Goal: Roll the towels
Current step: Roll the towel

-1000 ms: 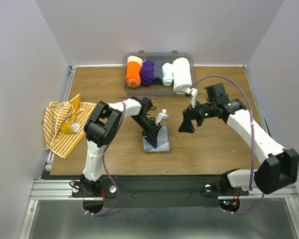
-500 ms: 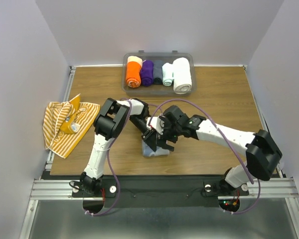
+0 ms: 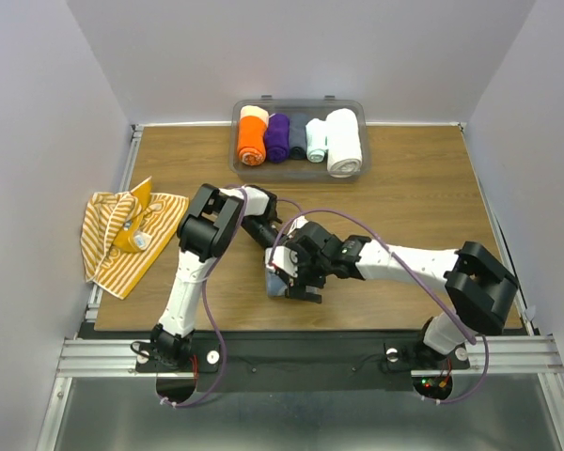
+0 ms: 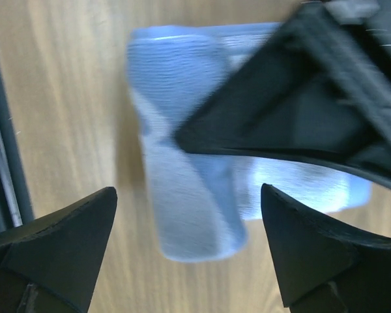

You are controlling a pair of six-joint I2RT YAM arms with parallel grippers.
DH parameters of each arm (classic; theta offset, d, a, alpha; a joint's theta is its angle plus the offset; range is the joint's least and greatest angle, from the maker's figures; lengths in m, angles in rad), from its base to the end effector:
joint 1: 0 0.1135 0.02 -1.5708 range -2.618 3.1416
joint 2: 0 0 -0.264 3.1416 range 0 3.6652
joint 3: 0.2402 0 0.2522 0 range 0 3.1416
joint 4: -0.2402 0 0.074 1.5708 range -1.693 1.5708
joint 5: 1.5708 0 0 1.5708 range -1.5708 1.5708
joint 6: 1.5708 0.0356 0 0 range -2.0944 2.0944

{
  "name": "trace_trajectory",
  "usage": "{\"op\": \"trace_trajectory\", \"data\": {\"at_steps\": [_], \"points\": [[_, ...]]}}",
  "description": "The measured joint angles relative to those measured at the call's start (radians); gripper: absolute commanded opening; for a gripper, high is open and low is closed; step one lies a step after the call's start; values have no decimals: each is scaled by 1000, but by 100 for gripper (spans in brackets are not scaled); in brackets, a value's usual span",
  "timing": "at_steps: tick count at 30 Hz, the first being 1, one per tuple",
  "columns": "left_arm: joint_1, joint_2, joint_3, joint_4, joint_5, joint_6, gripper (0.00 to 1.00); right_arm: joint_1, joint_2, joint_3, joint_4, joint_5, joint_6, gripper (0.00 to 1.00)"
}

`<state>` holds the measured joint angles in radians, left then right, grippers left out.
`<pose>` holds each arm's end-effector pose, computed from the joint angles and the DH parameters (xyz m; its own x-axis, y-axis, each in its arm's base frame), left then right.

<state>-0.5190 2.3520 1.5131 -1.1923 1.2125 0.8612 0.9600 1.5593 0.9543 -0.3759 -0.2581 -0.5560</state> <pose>0.3098 -0.2154 0.0813 -0.6490 0.6771 -0.3470 0.4681 -0.0043 -0.8837 0.1720 0.2615 0.1974 0.0562 -0.8095 -0.5844 -0.9935 0.0129 -0.1134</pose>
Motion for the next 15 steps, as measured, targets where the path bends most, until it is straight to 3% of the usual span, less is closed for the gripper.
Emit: {"op": "trace_trajectory", "data": {"at_steps": [2,5,6,8,10,12,15], "points": [[2,7,7,-8,1,0,28,19,4,-19,13,1,7,90],[5,8,7,-10,2,0,28,36,17,-48,46,12,10,63],[5,8,7,-10,1,0,29,38,29,-52,58,26,13,48],[6,8,7,-10,1,2,33,37,56,-52,93,46,21,33],[11,8,7,-10,2,7,40,29,67,-52,116,44,29,10],[21,0,5,-10,0,18,46,30,64,-52,128,40,39,1],[44,-35,5,1,-28,45,48,28,63,-58,154,23,50,1]]}}
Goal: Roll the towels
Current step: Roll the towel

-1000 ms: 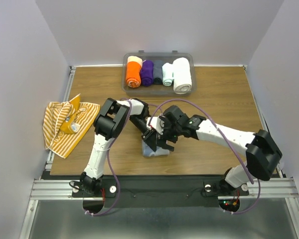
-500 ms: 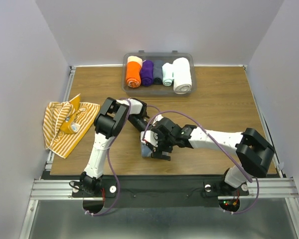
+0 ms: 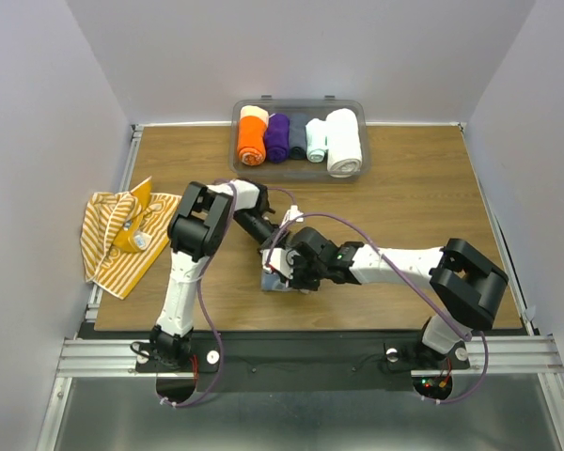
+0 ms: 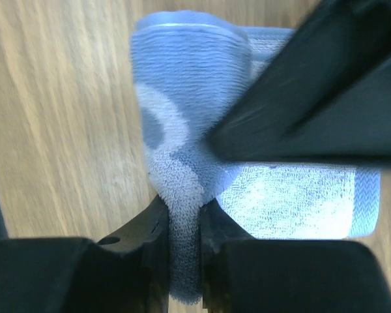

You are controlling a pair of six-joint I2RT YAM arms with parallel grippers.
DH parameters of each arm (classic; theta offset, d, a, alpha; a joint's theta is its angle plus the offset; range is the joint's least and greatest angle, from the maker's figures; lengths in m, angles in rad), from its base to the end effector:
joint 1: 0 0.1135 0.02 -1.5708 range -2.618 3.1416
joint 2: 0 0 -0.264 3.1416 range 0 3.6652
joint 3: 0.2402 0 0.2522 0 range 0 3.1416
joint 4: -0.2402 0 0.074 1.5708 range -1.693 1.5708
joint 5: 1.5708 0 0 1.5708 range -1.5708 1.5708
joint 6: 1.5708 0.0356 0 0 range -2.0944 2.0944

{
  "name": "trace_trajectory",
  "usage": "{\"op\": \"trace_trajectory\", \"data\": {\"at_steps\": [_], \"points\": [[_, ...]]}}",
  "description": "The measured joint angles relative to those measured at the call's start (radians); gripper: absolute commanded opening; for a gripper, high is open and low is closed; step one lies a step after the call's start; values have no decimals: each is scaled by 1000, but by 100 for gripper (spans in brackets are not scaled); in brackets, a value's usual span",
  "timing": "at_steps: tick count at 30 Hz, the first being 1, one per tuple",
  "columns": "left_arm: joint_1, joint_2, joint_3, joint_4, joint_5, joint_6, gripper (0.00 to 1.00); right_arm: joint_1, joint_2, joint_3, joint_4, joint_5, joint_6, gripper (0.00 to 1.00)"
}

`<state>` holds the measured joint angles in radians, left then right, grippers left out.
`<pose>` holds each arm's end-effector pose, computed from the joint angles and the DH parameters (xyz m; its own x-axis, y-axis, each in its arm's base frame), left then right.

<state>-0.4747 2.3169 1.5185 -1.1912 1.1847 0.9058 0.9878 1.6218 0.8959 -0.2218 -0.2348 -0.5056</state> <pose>0.3207 -0.2019 0.0939 -0.6296 0.6567 -0.4151 0.5389 -0.0157 -0.8422 0.1692 0.2716 0.1712 0.0383 -0.7975 -0.6020 -0.9922 0.0409 -0.1173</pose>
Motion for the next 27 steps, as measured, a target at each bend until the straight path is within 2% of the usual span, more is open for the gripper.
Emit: {"op": "trace_trajectory", "data": {"at_steps": [4,8,9,11,12,14,17,20,23,27], "points": [[82,-81,34,35,-65,40,51,-5,0,-3,6,-72,28,1],[222,-225,111,97,-143,43,57,-14,3,-3,-16,-176,60,1],[252,-259,123,116,-160,39,63,-21,7,0,-22,-200,67,1],[318,-349,130,171,-197,19,69,-39,25,15,-40,-251,85,1],[350,-402,117,212,-220,0,77,-51,42,31,-52,-283,100,1],[393,-493,78,294,-250,-32,85,-80,82,68,-75,-341,125,1],[465,-736,-87,486,-332,-82,98,-119,138,122,-114,-423,165,1],[470,-1014,-297,655,-398,-83,99,-157,208,183,-159,-507,203,1],[451,-1245,-481,714,-432,-46,99,-190,272,234,-195,-589,236,1],[367,-1399,-666,747,-499,41,99,-223,348,290,-243,-702,268,1]]}}
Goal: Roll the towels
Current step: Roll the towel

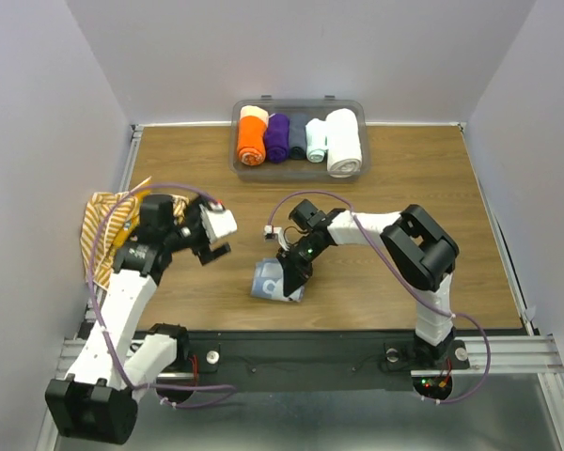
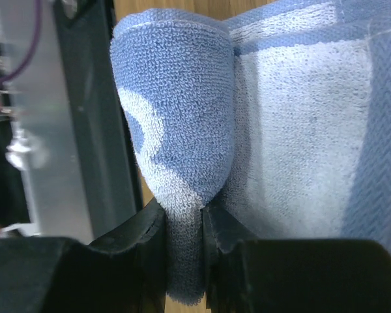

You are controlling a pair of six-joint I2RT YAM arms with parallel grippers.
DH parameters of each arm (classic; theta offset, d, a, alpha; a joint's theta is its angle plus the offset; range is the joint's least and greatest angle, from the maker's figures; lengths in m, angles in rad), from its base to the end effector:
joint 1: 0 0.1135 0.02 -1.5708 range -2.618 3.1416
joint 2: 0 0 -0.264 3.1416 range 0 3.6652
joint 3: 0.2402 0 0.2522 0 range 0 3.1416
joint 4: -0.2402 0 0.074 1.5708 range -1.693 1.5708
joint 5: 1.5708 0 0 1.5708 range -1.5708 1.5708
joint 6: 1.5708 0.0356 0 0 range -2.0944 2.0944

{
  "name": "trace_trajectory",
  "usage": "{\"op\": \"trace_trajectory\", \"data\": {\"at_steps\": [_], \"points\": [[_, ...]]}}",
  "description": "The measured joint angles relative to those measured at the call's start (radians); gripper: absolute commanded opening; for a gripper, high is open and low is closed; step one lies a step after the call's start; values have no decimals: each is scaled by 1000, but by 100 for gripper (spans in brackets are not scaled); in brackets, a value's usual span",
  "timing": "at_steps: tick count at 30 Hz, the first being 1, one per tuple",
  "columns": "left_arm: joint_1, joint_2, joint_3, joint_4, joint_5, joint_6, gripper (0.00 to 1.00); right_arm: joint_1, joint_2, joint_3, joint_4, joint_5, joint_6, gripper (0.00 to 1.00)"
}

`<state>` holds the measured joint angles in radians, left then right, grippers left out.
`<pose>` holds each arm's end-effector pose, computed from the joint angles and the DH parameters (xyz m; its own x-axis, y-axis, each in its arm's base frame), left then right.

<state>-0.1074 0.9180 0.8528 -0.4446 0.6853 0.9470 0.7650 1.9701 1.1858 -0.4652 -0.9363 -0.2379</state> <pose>0.1931 -0.0435 0.3176 0.2298 0.6073 -0.7605 0.7631 0.3726 0.5281 0.2459 0.2758 0.1359 -0.5252 -0.6978 -0.4870 -0.7386 0.0896 0.6682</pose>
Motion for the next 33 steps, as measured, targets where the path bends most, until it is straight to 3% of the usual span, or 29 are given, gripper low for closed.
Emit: {"op": "trace_trajectory", "data": {"at_steps": [2,3,7,11,16,19,27,33], "points": [[-89,-49,-122,-3,-58,63,99,-10,48,38,-24,-59,14,1],[-192,-69,-238,2,-110,99,99,-19,84,55,-34,-97,26,1],[-374,-148,-402,37,-202,123,99,-40,132,78,-62,-174,41,1],[-557,-204,-459,93,-270,124,98,-61,175,99,-85,-233,52,2],[-757,-137,-462,215,-355,117,96,-79,217,112,-104,-278,60,3],[-822,-69,-462,274,-393,111,90,-84,234,123,-114,-296,60,3],[-901,78,-492,447,-522,95,89,-93,266,134,-136,-354,60,3],[-938,125,-531,545,-591,100,76,-97,281,142,-150,-372,58,4]]}}
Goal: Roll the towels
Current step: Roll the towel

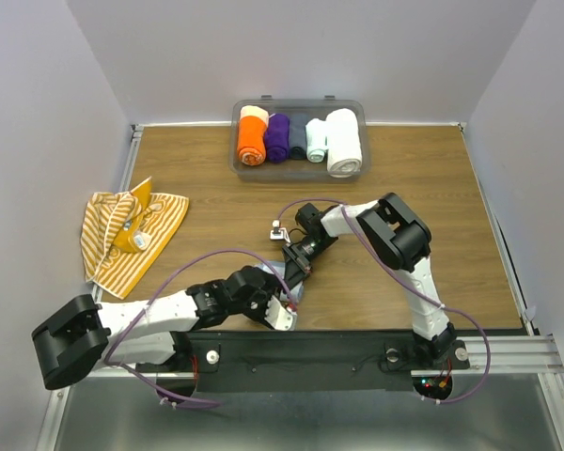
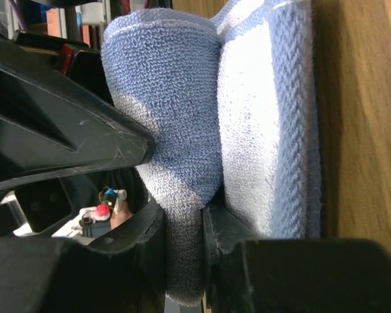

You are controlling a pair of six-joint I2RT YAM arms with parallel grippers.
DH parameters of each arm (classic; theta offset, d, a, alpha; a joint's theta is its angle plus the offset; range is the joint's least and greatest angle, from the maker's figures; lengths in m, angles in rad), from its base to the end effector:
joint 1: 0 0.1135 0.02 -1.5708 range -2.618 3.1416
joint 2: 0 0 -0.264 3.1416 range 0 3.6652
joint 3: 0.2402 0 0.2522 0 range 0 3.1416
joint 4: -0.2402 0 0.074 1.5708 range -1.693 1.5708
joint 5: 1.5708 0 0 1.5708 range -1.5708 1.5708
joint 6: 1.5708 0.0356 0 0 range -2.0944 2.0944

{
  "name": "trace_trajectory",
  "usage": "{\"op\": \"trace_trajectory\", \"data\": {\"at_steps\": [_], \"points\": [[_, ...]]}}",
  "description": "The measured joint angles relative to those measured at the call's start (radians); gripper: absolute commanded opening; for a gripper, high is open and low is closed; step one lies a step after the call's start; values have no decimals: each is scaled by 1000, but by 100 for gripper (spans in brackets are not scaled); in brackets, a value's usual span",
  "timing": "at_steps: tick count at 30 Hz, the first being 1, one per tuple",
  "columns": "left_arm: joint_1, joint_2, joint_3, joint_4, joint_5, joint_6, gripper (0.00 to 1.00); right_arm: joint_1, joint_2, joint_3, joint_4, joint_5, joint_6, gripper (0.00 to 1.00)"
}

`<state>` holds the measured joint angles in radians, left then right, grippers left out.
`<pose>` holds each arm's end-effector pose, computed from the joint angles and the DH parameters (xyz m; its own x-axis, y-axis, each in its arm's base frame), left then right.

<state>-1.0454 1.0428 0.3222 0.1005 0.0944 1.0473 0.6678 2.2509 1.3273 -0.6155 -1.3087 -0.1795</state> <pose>0.0973 -0.1745 0.1614 0.6336 0.6263 -0.4543 0.7022 -0.2190 0.6775 0.2804 0.2649 0.0763 -0.7393 -0.6419 -0.2035 -0.3216 0.0710 0.9442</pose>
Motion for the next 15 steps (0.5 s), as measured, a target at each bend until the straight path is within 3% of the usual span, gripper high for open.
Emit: {"op": "trace_trajectory", "data": {"at_steps": [5,6,7,8,12,15], "points": [[-32,19,-22,60,-40,12,44,0,5,7,-11,-8,-2,9],[-40,27,-22,68,-50,11,36,-1,5,9,-14,-8,-5,16],[-43,32,-21,70,-54,13,33,-1,5,10,-15,-8,-7,21],[-45,36,-18,66,-54,12,30,-5,5,13,-22,-6,-8,35],[-48,76,39,5,-34,-18,22,-19,2,28,-60,29,-16,60],[-48,106,82,-42,-12,-46,19,-55,-20,60,-89,59,-18,71]]}}
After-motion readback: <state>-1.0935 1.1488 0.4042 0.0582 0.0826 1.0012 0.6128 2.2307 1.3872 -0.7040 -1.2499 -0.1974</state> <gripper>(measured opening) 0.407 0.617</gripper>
